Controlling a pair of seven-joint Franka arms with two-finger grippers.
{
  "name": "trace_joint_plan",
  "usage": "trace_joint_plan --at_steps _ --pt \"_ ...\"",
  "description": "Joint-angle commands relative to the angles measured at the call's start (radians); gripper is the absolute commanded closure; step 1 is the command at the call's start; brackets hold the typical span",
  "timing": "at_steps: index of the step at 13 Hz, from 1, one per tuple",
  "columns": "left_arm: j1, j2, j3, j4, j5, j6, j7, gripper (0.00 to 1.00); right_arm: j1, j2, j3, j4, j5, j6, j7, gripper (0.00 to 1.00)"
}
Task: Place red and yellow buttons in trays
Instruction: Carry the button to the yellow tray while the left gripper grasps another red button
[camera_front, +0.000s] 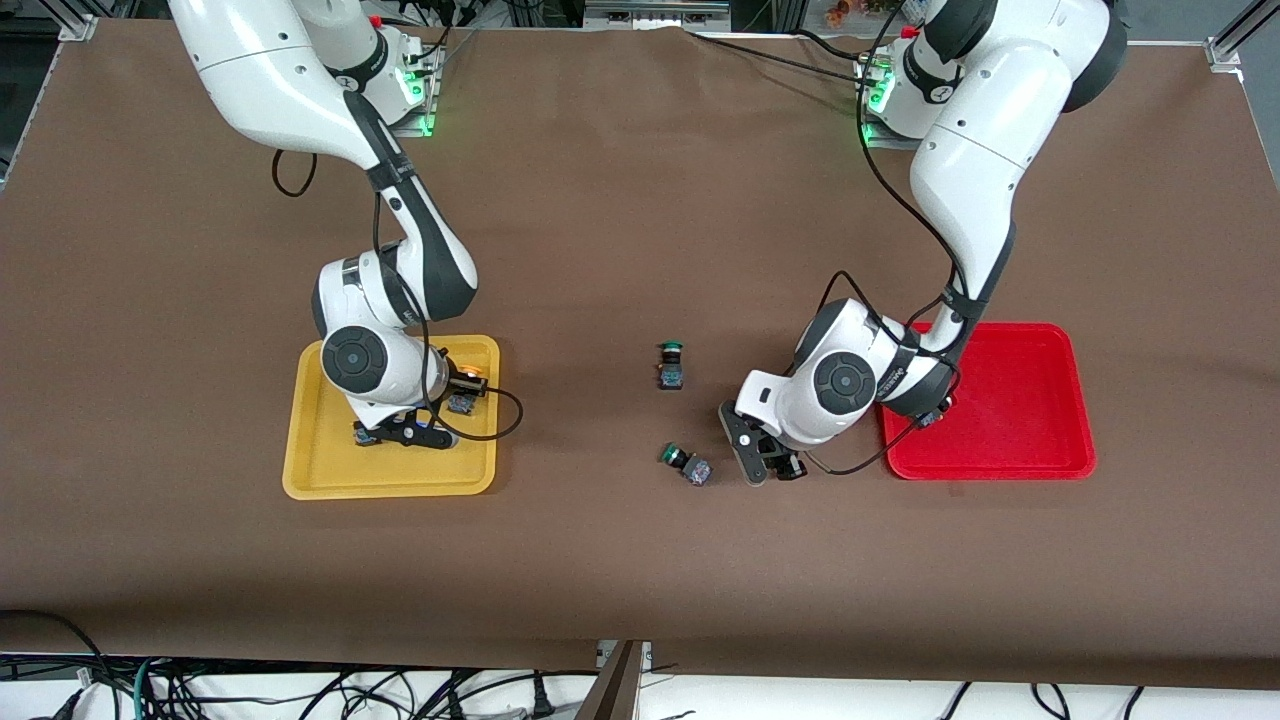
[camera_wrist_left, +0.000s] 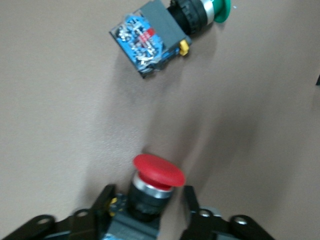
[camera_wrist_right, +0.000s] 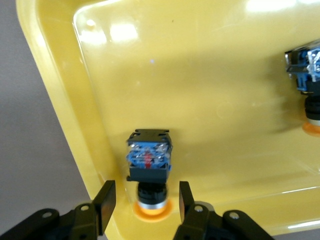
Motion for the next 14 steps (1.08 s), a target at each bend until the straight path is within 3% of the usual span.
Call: trace_joint_plan --at_steps 1,3,4,7,10,14 --pt "0.01 -0.019 -0.002 0.015 0.014 -0.029 0.016 1.0 -0.008 -0.024 -0.013 -0.026 -0.003 0.015 -0.021 0.24" --pt "0.033 -0.065 -0.005 0.018 0.013 -0.123 0.016 1.0 -0.008 -0.046 -0.021 -0.01 -0.002 0.005 -0.018 0.06" --pt "0.056 -0.091 -0.009 0.019 0.004 -0.195 0.016 1.0 -0.007 -0.069 -0.021 -0.007 -0.003 0.004 -0.021 0.01" --pt "0.135 -0.165 -0.001 0.009 0.002 -0.442 0.025 1.0 -0.007 -0.157 -0.021 -0.01 -0.006 -0.014 -0.024 0.01" --pt "0.25 -0.22 0.007 -0.004 0.048 -0.634 0.043 1.0 -0.008 -0.293 -0.042 -0.012 -0.003 -0.123 -0.094 0.01" --pt "0.369 -0.222 0.007 -0.036 0.181 -0.67 0.072 1.0 -0.008 -0.506 -0.084 -0.054 0.0 -0.312 -0.2 0.01"
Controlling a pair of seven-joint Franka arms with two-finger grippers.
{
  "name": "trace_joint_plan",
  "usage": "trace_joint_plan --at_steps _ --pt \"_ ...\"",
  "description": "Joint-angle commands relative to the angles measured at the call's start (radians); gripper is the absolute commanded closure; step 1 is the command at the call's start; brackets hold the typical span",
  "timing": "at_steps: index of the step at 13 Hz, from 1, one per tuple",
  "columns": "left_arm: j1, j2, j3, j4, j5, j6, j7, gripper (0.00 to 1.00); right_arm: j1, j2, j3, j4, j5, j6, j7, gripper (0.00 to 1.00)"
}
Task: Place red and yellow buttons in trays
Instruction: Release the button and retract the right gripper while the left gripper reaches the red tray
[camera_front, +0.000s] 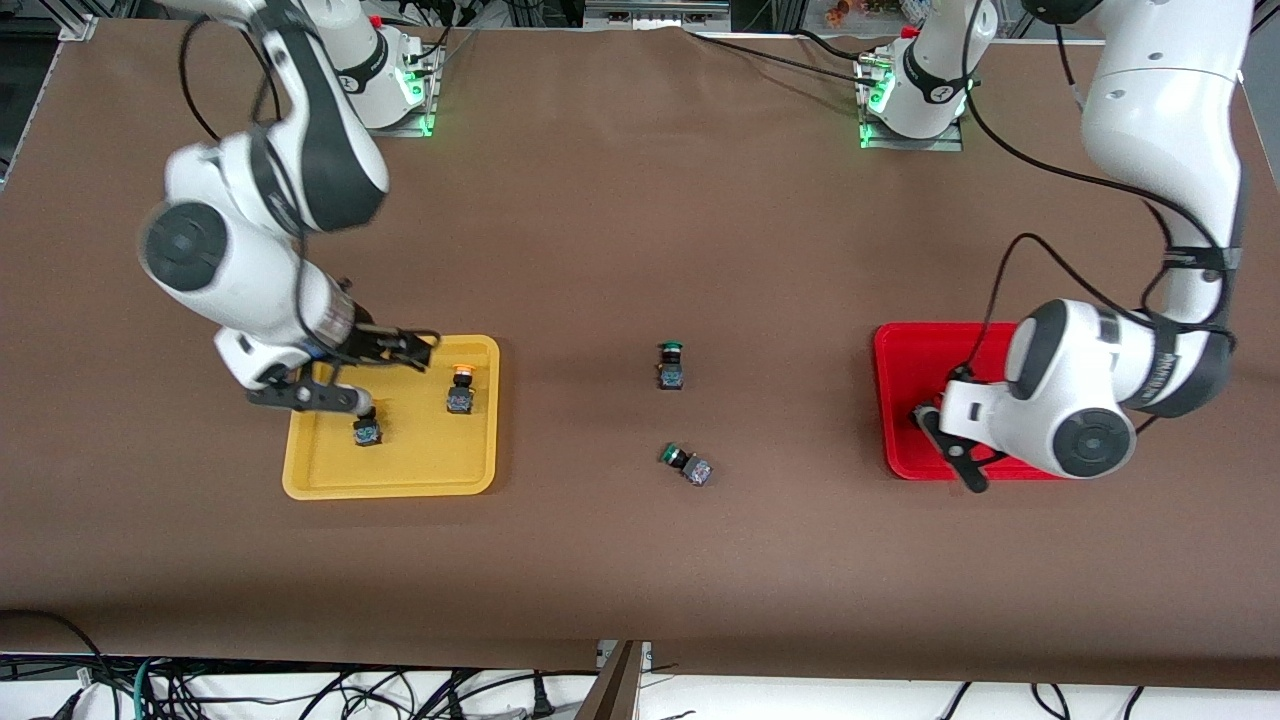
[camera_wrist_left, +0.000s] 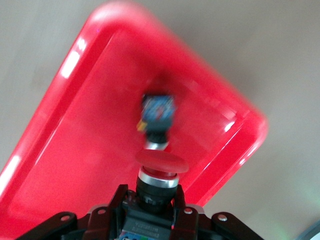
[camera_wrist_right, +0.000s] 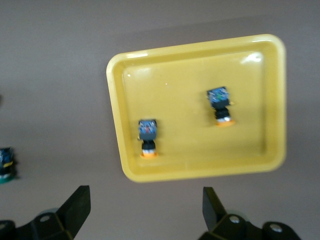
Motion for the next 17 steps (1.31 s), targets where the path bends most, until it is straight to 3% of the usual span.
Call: trace_joint_plan --at_steps 1,4,5,6,7,8,12,14,17 --pt "0.051 -0.019 -0.009 -0.056 0.092 0.039 0.044 1.0 0.001 -0.172 -0.038 -0.093 -0.003 -0.084 -0.088 0.01" --pt "0.125 -0.019 -0.011 -0.188 0.104 0.266 0.132 1.0 -0.028 -0.251 -0.069 -0.117 -0.007 -0.161 -0.173 0.01" --pt "0.13 -0.019 -0.011 -0.21 0.104 0.3 0.135 0.95 -0.036 -0.26 -0.066 -0.111 -0.009 -0.184 -0.175 0.01" --pt "0.131 -0.019 -0.011 -0.21 0.104 0.3 0.135 0.68 -0.042 -0.263 -0.063 -0.108 -0.015 -0.197 -0.184 0.01" --pt "0.133 -0.019 -0.011 -0.211 0.091 0.296 0.135 0.14 -0.047 -0.263 -0.061 -0.105 -0.029 -0.204 -0.198 0.01" --pt "0.156 -0.024 -0.021 -0.216 0.083 0.287 0.15 0.0 -0.047 -0.263 -0.06 -0.095 -0.046 -0.207 -0.205 0.01" --pt "0.159 -0.123 -0.107 -0.195 -0.009 0.141 0.143 0.0 -0.041 -0.256 -0.051 -0.053 -0.095 -0.206 -0.224 0.01" --pt "0.147 -0.199 -0.147 -0.173 -0.078 0.034 -0.034 0.0 -0.041 -0.233 -0.052 -0.013 -0.095 -0.204 -0.219 0.01" --pt "0.147 -0.28 -0.259 -0.107 -0.091 -0.106 -0.376 0.0 -0.042 -0.217 -0.055 0.007 -0.098 -0.198 -0.224 0.01"
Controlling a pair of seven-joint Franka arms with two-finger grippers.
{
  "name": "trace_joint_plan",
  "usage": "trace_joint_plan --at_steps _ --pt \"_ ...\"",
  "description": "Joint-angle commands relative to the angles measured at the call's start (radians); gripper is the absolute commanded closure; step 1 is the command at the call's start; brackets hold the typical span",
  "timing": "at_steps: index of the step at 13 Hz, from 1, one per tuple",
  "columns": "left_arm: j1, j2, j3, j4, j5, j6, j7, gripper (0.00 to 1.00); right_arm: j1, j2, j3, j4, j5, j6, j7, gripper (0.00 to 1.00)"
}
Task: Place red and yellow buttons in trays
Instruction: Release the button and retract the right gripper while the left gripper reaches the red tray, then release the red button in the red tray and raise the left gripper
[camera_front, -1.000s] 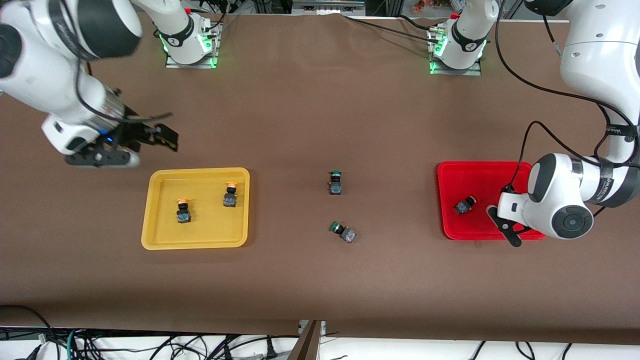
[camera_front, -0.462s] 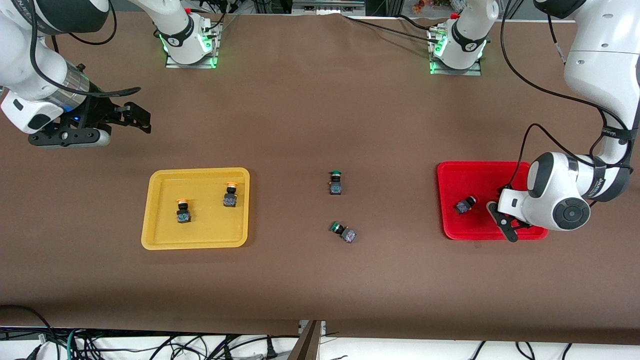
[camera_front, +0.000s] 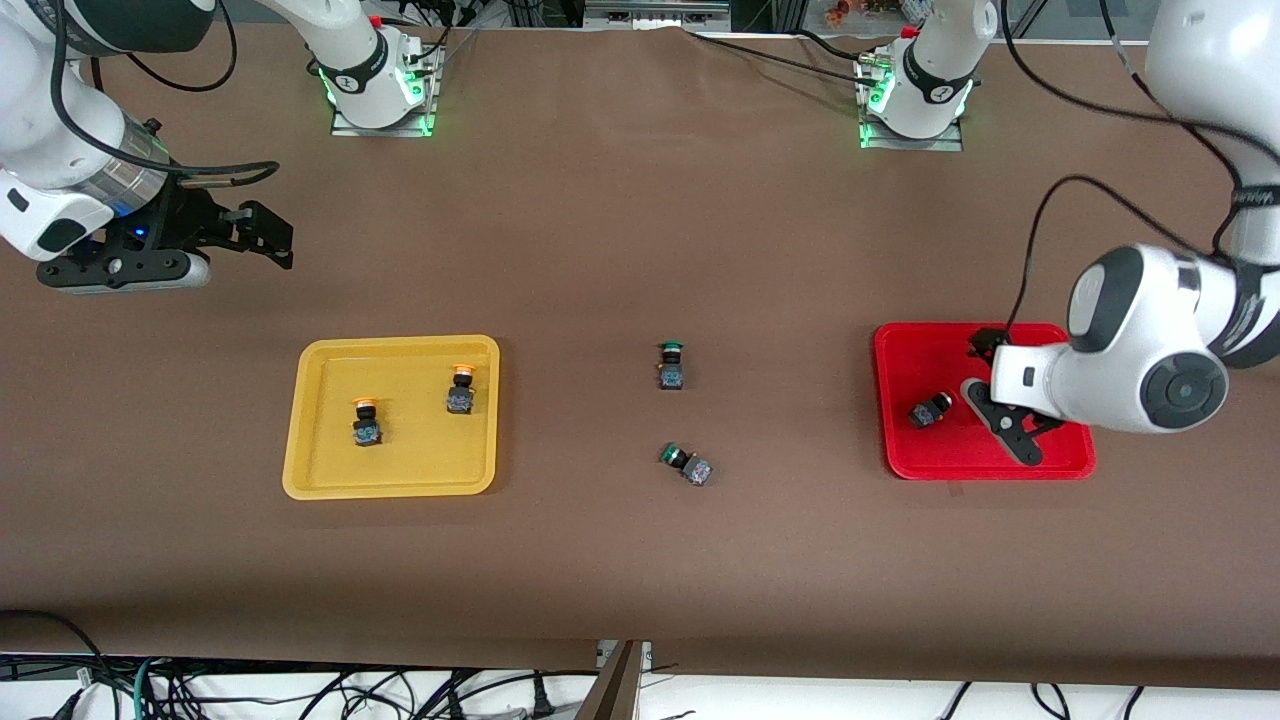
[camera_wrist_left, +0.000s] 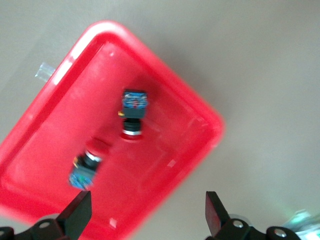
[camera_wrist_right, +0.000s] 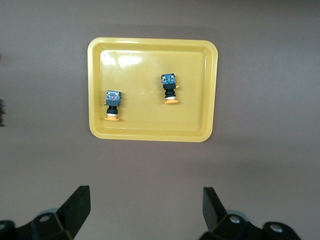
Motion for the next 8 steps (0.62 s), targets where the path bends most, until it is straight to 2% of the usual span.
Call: trace_joint_plan --at_steps 1,3,5,6,7,8 --pt "-0.004 -0.09 -0.075 0.043 -0.008 -0.122 -0.32 0.0 -0.007 0.017 0.008 0.033 -0.023 -0.009 -0.017 0.01" --pt "-0.004 -0.151 -0.091 0.095 -0.019 -0.167 -0.497 0.0 -0.007 0.019 0.008 0.035 -0.058 -0.001 -0.01 0.01" --pt "-0.035 -0.208 -0.07 0.138 -0.063 -0.164 -0.523 0.0 -0.01 0.03 0.006 0.039 -0.054 0.001 -0.005 0.01" --pt "-0.09 -0.237 0.019 0.14 -0.08 -0.148 -0.539 0.0 -0.013 0.033 0.005 0.047 -0.051 0.001 -0.014 0.01" --pt "-0.174 -0.297 0.159 0.118 -0.126 -0.072 -0.571 0.0 -0.012 0.04 0.006 0.061 -0.049 0.001 -0.014 0.01" --pt "-0.237 -0.352 0.277 0.054 -0.172 -0.002 -0.594 0.0 -0.007 0.043 0.006 0.066 -0.05 -0.001 -0.005 0.01"
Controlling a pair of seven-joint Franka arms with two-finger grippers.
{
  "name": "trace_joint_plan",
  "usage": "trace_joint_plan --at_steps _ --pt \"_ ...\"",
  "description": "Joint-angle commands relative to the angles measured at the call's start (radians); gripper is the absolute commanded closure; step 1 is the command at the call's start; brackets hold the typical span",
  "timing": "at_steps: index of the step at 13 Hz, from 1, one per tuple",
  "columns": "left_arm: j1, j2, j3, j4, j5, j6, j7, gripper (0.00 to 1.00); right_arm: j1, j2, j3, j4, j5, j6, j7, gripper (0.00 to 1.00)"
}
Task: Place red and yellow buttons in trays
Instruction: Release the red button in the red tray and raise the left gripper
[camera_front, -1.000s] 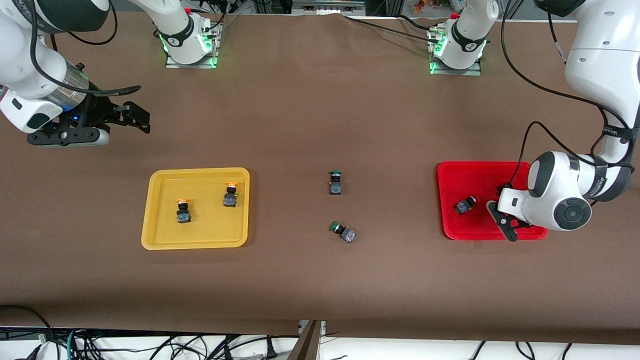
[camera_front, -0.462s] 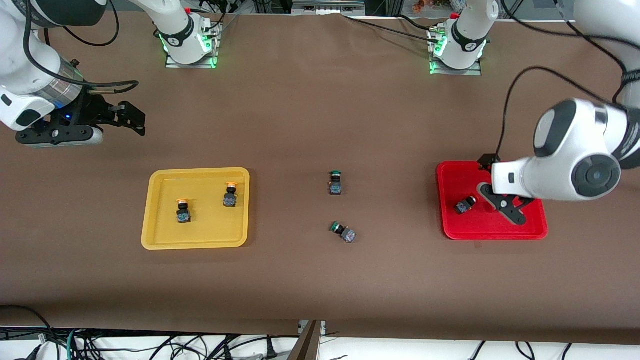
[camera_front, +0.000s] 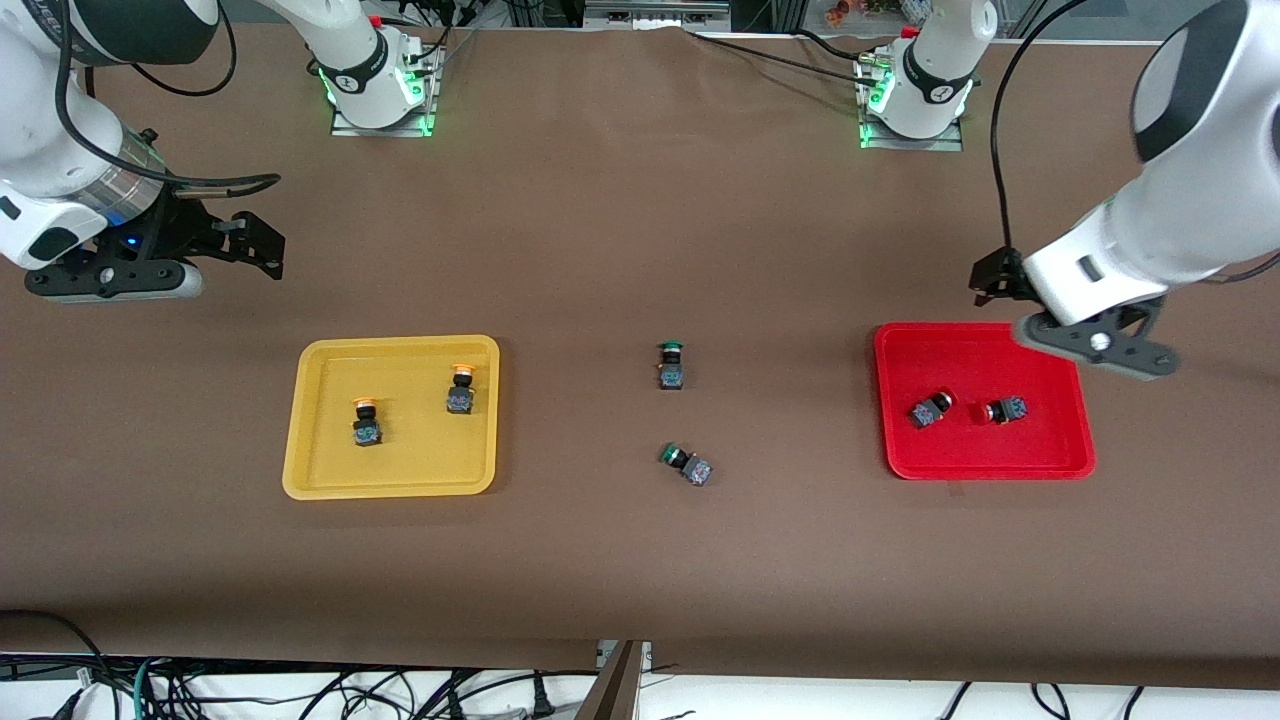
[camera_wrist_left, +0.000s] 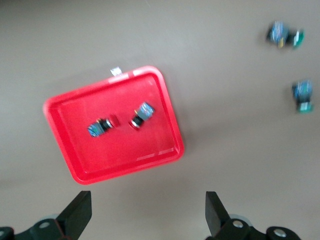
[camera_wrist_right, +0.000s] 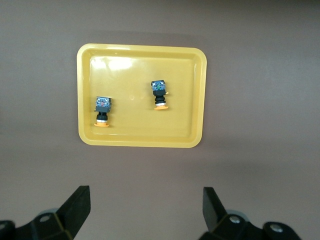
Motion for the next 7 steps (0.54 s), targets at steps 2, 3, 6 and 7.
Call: trace_joint_plan --at_steps 2,3,6,7 --pt "-0.189 -0.182 0.326 -0.214 -0.114 0.142 -0.051 0.0 -0.004 0.018 0.009 0.041 -0.011 -0.008 -0.003 0.01" --pt "-0.193 -0.234 0.334 -0.289 -0.112 0.165 -0.052 0.0 -0.004 0.018 0.009 0.041 -0.011 -0.011 -0.004 0.01" --pt "-0.18 -0.296 0.336 -0.394 -0.108 0.205 -0.048 0.0 -0.004 0.018 0.009 0.041 -0.009 -0.014 -0.003 0.01" --pt "-0.177 -0.29 0.334 -0.39 -0.108 0.205 -0.049 0.0 -0.004 0.018 0.009 0.041 -0.011 -0.008 -0.001 0.01"
